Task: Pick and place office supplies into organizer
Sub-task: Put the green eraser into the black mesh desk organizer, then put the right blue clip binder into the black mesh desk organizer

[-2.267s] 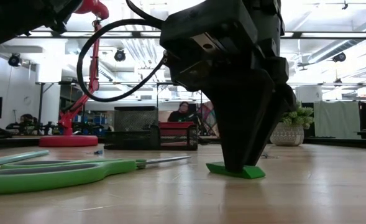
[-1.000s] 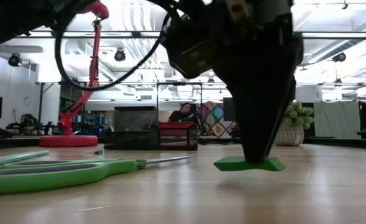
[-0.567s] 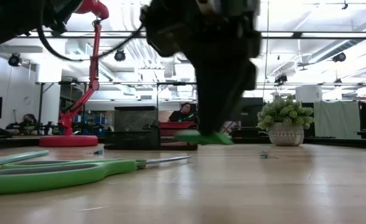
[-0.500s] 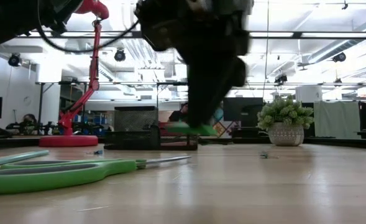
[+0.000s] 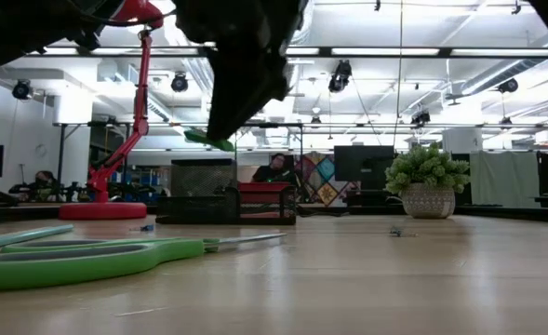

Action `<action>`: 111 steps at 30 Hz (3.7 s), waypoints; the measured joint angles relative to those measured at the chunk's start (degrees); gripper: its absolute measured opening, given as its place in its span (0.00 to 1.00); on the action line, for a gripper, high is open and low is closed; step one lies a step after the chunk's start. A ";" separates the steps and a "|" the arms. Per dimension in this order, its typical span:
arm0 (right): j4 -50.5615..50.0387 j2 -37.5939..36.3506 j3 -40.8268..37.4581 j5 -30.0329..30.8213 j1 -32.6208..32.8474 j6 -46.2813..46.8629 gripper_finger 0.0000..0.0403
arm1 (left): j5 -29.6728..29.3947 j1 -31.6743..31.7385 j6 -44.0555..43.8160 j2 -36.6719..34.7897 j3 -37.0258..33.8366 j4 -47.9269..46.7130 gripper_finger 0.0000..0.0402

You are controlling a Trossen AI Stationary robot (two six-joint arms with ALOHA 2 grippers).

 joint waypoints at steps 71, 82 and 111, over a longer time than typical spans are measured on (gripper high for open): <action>25.96 0.17 -11.95 -4.55 -19.15 -25.14 0.16 | -0.01 0.01 0.03 -0.01 0.00 -0.02 0.39; 26.20 0.17 -10.60 -4.61 -19.26 -22.96 0.16 | -0.02 0.00 0.03 0.00 0.00 -0.02 0.39; -20.81 0.11 0.36 -4.12 -0.46 2.89 0.40 | -0.01 0.00 0.03 0.00 0.00 -0.09 0.39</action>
